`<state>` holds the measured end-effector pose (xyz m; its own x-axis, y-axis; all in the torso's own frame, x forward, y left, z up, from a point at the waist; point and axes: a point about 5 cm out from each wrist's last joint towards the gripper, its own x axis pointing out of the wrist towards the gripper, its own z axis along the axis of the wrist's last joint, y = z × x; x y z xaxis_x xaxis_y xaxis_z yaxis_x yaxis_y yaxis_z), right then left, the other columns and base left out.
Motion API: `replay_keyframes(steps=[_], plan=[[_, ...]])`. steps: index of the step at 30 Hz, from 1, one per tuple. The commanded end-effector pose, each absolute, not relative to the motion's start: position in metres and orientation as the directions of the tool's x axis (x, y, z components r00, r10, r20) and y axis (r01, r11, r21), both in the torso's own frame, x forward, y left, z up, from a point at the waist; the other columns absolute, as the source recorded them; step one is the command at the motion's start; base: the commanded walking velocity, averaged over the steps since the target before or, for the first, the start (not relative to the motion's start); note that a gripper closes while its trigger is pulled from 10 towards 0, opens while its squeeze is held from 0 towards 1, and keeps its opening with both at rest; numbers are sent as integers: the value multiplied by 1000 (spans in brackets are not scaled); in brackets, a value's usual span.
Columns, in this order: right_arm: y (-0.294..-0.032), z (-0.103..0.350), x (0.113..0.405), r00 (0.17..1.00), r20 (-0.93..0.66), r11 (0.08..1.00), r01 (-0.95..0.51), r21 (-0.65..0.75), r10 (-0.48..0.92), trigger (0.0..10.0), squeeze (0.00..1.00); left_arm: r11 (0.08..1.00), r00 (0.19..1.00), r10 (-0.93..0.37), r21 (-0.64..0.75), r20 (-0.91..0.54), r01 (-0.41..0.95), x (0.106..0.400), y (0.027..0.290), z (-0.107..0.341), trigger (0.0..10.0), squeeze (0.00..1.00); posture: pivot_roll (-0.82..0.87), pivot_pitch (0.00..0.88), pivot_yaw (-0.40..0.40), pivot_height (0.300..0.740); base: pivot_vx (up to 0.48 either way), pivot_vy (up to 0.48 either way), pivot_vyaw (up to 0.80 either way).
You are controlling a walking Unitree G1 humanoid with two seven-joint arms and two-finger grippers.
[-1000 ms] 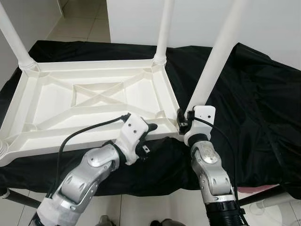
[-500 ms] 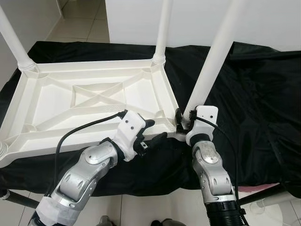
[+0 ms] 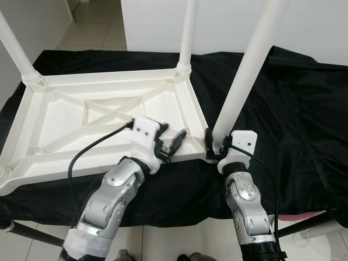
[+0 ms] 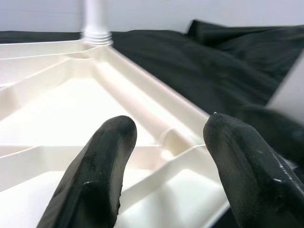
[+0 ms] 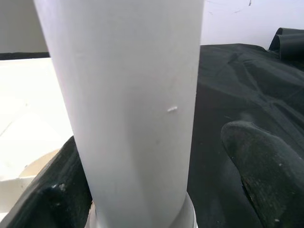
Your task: Building children table
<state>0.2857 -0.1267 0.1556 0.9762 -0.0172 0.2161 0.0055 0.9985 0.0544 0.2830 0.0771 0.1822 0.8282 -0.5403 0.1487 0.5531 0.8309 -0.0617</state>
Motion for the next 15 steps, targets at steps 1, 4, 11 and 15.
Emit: replay_keyframes(steps=[1,4,11,15], plan=[[-128,152,285,977,210,996,25,91,-43,10000,0,880,880,-443,-104,174,464,290,81,184,10000,0,-64,120,-16,740,0,0,0],[-128,152,284,977,208,994,28,106,-49,10000,0,894,896,-406,-124,183,430,292,82,185,10000,0,-64,120,-16,740,0,0,0],[-126,151,283,969,216,987,92,133,-119,10000,0,932,940,-270,-189,209,309,297,82,181,10000,0,-62,130,-24,740,0,0,0],[-125,146,284,976,191,985,73,158,-103,10000,0,924,944,-263,-229,201,306,298,78,177,10000,0,-58,134,-28,740,0,0,0]])
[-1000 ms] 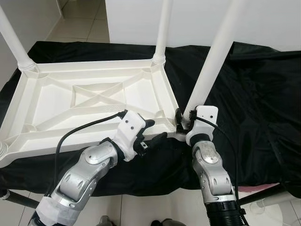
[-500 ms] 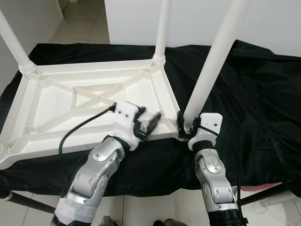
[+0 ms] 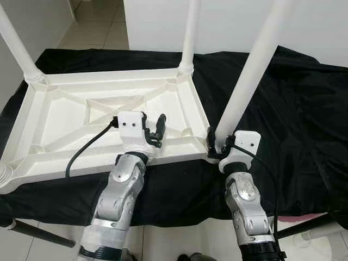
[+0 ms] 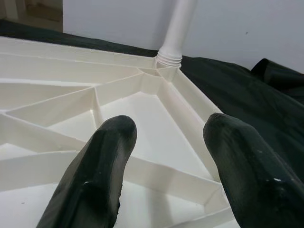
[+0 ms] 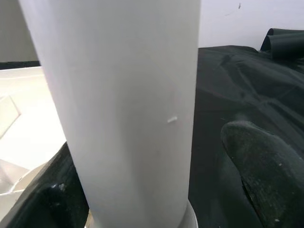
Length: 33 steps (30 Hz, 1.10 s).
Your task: Building children table
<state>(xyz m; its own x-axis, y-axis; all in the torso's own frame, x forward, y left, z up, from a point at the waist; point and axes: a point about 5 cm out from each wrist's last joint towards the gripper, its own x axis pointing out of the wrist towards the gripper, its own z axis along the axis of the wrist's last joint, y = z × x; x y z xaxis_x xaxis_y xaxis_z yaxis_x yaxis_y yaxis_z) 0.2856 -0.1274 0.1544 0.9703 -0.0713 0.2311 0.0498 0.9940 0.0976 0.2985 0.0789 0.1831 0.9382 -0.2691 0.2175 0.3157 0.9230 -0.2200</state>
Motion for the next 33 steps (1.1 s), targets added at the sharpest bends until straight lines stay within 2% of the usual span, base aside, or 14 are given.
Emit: replay_keyframes(steps=[1,7,14,18,21,26,31,32,33], plan=[[-122,144,285,980,183,987,51,155,-79,10000,0,919,940,-276,-233,200,319,298,74,174,10000,0,-62,133,-28,740,0,0,0],[-114,141,286,981,195,993,-18,118,-5,10000,0,903,929,-312,-243,198,355,298,63,167,10000,0,-66,127,-22,740,0,0,0],[-112,146,289,978,207,991,-6,135,-23,10000,0,901,922,-325,-227,212,369,301,60,168,10000,0,-70,120,-20,740,0,0,0],[-112,144,290,987,154,988,30,152,-53,10000,0,908,932,-298,-240,206,343,302,61,168,10000,0,-83,111,-21,740,0,0,0],[-110,141,287,995,104,989,-11,146,-5,10000,0,909,937,-299,-244,180,337,300,60,166,10000,0,-86,111,-20,740,0,0,0],[-113,142,284,992,123,987,11,160,-31,10000,0,910,935,-315,-228,162,346,299,58,166,10000,0,-82,107,-25,740,0,0,0],[-112,139,286,994,107,992,-33,125,19,10000,0,923,953,-296,-238,69,303,306,57,158,10000,0,-70,105,-32,740,0,0,0],[-110,138,288,994,100,992,-61,111,50,10000,0,921,953,-298,-247,48,301,308,57,157,10000,0,-69,105,-30,740,0,0,0],[-109,140,290,992,108,993,-73,90,63,10000,0,892,944,-327,-312,53,327,310,58,158,10000,0,-68,103,-29,740,0,0,0]])
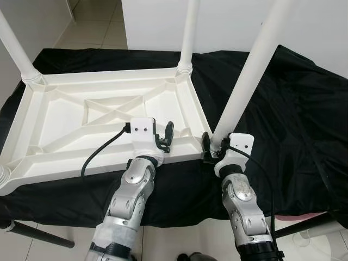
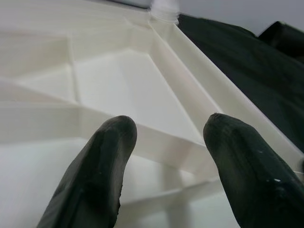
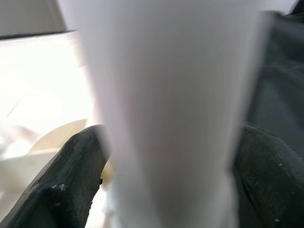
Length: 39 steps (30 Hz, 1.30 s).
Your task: Building children table
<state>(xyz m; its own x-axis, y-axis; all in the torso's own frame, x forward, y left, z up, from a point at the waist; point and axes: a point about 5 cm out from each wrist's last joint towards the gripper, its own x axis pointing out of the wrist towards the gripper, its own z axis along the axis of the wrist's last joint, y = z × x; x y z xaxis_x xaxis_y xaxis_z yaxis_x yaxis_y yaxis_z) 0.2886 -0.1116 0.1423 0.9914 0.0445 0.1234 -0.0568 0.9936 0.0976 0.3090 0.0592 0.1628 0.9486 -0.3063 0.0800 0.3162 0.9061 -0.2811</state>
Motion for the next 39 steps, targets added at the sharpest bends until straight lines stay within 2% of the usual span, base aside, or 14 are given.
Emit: replay_keyframes(steps=[1,5,17,23,26,27,29,30,31,32,34,35,37,39], plan=[[-109,142,291,991,115,994,-77,77,68,10000,0,867,936,-347,-358,63,346,310,58,160,10000,0,-68,103,-29,740,0,0,0],[-110,148,295,988,142,998,-63,9,61,10000,0,891,941,-331,-307,63,334,313,61,161,10000,0,-70,98,-27,740,0,0,0],[-117,154,300,987,157,1000,-20,8,18,10000,0,945,952,-254,-165,168,281,316,68,173,10000,0,-72,109,-35,740,0,0,0],[-116,157,299,982,185,999,-37,34,30,10000,0,956,945,-252,-96,208,276,316,71,179,10000,0,-70,114,-35,740,0,0,0],[-113,161,296,975,210,995,-84,47,72,10000,0,927,920,-324,-119,222,355,310,71,181,10000,0,-62,119,-34,740,0,0,0],[-113,162,295,972,218,994,-105,43,93,10000,0,905,904,-362,-146,227,399,307,70,181,10000,0,-62,119,-34,740,0,0,0],[-118,163,294,958,213,979,-202,26,192,10000,0,809,788,-578,22,213,587,290,63,179,10000,0,-56,120,-36,740,0,0,0],[-118,163,294,958,213,979,-202,26,192,10000,0,809,788,-578,22,213,587,290,63,179,10000,0,-56,120,-36,740,0,0,0],[-121,164,293,946,210,968,-252,3,246,10000,0,751,730,-658,84,184,655,282,62,176,10000,0,-56,120,-36,740,0,0,0],[-121,164,293,946,210,968,-252,3,246,10000,0,751,730,-658,84,184,655,282,62,176,10000,0,-56,120,-36,740,0,0,0],[-131,166,291,917,193,936,-350,-34,350,10000,0,633,621,-773,114,128,765,267,64,173,10000,0,-50,124,-34,740,0,0,0],[-131,166,291,917,193,936,-350,-34,350,10000,0,633,621,-773,114,128,765,267,64,173,10000,0,-50,124,-34,740,0,0,0],[-143,168,293,893,170,909,-410,-74,416,10000,0,526,519,-851,124,82,842,256,67,173,10000,0,-49,125,-33,740,0,0,0],[-146,169,294,888,162,902,-422,-88,431,10000,0,495,490,-869,127,67,860,253,67,174,10000,0,-49,125,-33,740,0,0,0]])
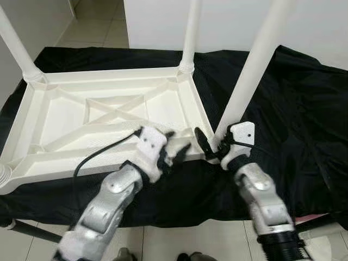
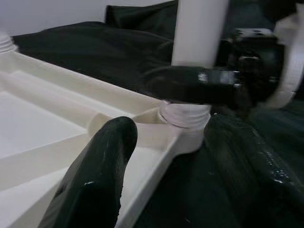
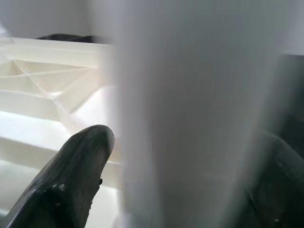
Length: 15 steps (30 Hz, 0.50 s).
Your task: Building children table
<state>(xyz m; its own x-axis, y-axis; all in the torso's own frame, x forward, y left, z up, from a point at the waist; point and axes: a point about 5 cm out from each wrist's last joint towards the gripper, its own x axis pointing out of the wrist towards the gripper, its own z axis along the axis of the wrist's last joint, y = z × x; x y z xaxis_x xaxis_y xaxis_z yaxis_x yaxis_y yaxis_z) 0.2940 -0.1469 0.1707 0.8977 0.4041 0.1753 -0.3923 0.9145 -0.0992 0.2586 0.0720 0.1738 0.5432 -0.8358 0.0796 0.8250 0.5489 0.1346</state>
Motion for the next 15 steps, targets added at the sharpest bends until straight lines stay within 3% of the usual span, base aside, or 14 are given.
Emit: replay_keyframes(steps=[1,11,12,13,15], plan=[[-150,170,296,877,152,889,-442,-117,456,10000,0,449,447,-893,125,45,884,249,69,175,10000,0,-49,125,-33,740,0,0,0],[-164,170,303,835,82,831,-522,-191,543,10000,0,371,378,-925,132,-27,919,241,75,175,10000,0,-37,123,-26,740,0,0,0],[-166,169,305,833,72,827,-528,-194,549,9490,0,368,375,-927,136,-31,920,241,75,175,10000,0,-38,123,-26,740,0,0,0],[-167,167,307,826,54,817,-541,-200,561,4431,0,360,368,-929,139,-33,922,241,75,174,10000,0,-38,120,-25,740,0,0,0],[-167,167,307,826,54,817,-541,-200,561,4431,0,360,368,-929,139,-33,922,241,75,174,10000,0,-38,120,-25,740,0,0,0]])
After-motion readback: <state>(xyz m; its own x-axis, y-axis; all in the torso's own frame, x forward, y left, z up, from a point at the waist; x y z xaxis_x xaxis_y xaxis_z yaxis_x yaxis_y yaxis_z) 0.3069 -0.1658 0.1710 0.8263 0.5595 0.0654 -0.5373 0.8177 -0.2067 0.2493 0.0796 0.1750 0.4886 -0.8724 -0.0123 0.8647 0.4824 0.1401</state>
